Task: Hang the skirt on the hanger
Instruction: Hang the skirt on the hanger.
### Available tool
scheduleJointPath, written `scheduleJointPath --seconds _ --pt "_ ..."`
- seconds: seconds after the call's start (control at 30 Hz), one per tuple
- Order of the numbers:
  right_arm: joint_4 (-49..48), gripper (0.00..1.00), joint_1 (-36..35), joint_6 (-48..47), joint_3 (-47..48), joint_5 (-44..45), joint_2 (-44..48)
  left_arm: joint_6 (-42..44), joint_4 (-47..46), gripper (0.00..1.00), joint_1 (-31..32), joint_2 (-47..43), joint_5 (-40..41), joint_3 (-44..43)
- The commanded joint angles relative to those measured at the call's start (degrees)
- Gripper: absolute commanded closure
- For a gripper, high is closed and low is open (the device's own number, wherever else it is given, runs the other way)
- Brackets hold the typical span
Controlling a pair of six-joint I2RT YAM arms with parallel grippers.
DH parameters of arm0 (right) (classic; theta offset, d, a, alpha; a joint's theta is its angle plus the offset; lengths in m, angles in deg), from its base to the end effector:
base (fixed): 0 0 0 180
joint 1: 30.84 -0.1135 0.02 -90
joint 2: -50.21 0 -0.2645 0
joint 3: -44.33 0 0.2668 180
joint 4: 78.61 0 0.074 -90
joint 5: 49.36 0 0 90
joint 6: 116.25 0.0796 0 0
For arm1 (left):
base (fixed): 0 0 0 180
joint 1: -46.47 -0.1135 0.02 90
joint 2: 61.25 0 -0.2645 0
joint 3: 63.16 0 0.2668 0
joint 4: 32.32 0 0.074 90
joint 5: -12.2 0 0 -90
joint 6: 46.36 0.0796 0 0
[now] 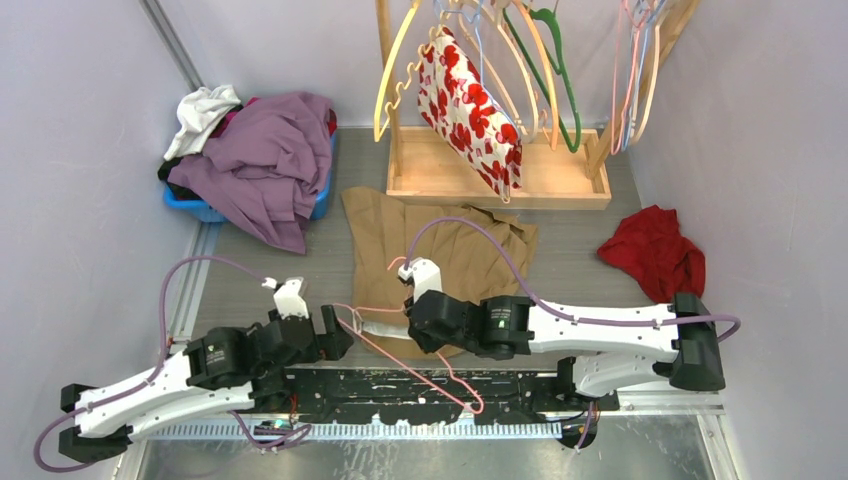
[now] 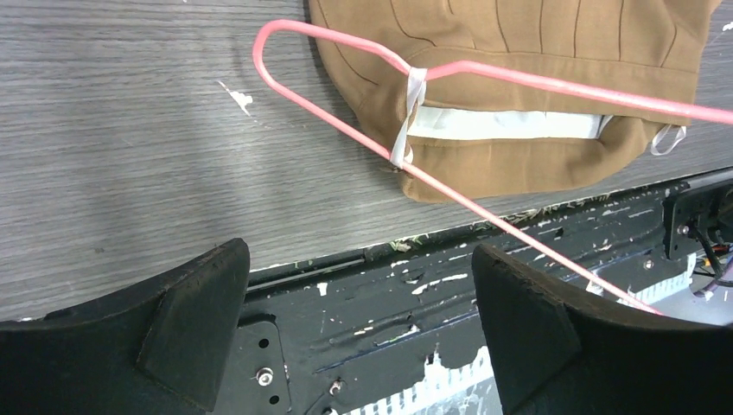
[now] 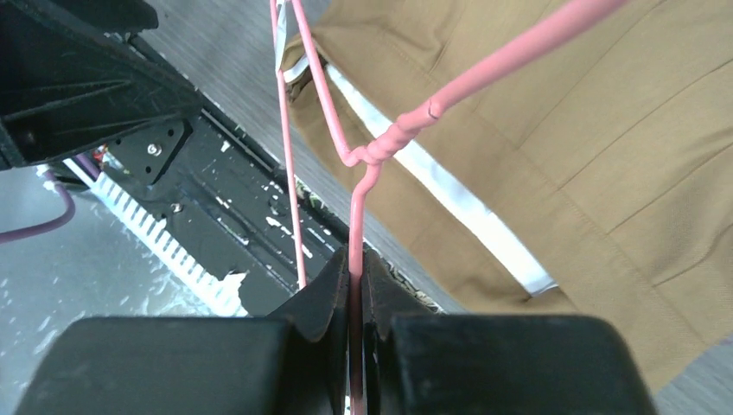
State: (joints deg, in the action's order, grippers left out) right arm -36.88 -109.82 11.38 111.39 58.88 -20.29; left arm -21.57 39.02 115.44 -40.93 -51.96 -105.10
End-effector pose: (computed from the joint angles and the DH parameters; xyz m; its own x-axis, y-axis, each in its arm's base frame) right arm 0.0825 0.2931 0.2407 -0.6508 -0.3082 -0.6939 -0.6221 0.7403 0.2546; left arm 0.0733 -0.0941 0.1925 -0.7856 -0.2334 -0.5730 0.0613 0.8922 -0.4475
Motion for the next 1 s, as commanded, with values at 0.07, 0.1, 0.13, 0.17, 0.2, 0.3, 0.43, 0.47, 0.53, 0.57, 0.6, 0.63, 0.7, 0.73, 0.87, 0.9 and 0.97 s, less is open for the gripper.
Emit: scheduleJointPath --seconds 0.07,0.1,0.13,0.17,0.2,0.3,0.43,0.47,0.53,0.57,0.6,0.63,0.7,0.73,0.87,0.9,0.97 --pt "3.93 0.99 0.60 -7.06 6.81 8.73 2.83 2.25 1.05 0.01 0.16 -0.41 -0.32 -5.14" --pt "4.10 0.99 0.66 -7.65 7.35 9.13 3.21 2.68 0.29 0.00 0.12 -0.49 -0.62 -5.21" --pt "3.93 0.99 0.71 -8.23 7.64 9.53 3.77 2.87 0.19 0.01 0.11 -0.35 -0.73 -5.58" --pt "3.44 0.99 0.76 -8.60 7.55 9.73 4.38 2.91 0.43 0.01 0.11 -0.14 -0.60 -6.13" --pt "2.87 0.99 0.83 -8.82 7.25 10.02 4.75 3.05 0.58 0.00 0.11 0.08 -0.50 -6.69" --pt "-2.58 0.99 0.90 -8.59 3.01 9.38 6.82 3.23 0.06 0.01 0.11 0.10 -0.70 -7.83" --pt "-16.11 0.99 0.87 -8.05 -9.55 7.25 10.95 3.79 -1.64 0.01 0.11 0.06 0.37 -8.43" --pt "-18.61 0.99 0.91 -7.98 -12.22 6.86 11.67 4.00 -1.94 0.01 0.16 0.23 0.80 -8.60" --pt "-24.22 0.99 0.83 -8.42 -16.51 6.13 12.72 4.52 -2.93 0.01 0.11 0.97 1.69 -8.92" --pt "-25.81 0.99 0.87 -8.55 -17.97 6.08 12.97 4.87 -3.71 0.01 0.07 1.55 2.07 -8.93" --pt "-27.23 0.99 0.77 -8.84 -19.17 5.85 13.18 5.21 -4.54 0.01 0.11 2.21 2.43 -9.01" --pt "-28.34 0.99 0.84 -9.21 -20.04 5.50 13.27 5.70 -5.54 0.01 0.16 3.15 2.63 -9.01" --pt "-28.55 0.99 0.86 -9.95 -20.13 4.27 12.43 7.50 -9.22 0.01 0.11 5.98 2.43 -8.72" --pt "-27.42 0.99 0.84 -10.45 -19.52 3.68 11.74 8.65 -11.36 0.01 0.11 7.28 1.85 -8.52" --pt "-26.79 0.99 0.94 -13.00 -18.93 1.88 9.71 14.27 -20.41 0.01 0.11 14.56 -0.04 -7.65" --pt "-26.12 0.99 1.24 -13.61 -18.57 1.89 9.14 14.55 -20.98 0.01 0.11 16.23 0.17 -7.94" --pt "-25.20 0.99 3.37 -14.49 -17.79 0.70 7.50 14.20 -21.01 0.01 0.11 18.84 1.22 -8.50"
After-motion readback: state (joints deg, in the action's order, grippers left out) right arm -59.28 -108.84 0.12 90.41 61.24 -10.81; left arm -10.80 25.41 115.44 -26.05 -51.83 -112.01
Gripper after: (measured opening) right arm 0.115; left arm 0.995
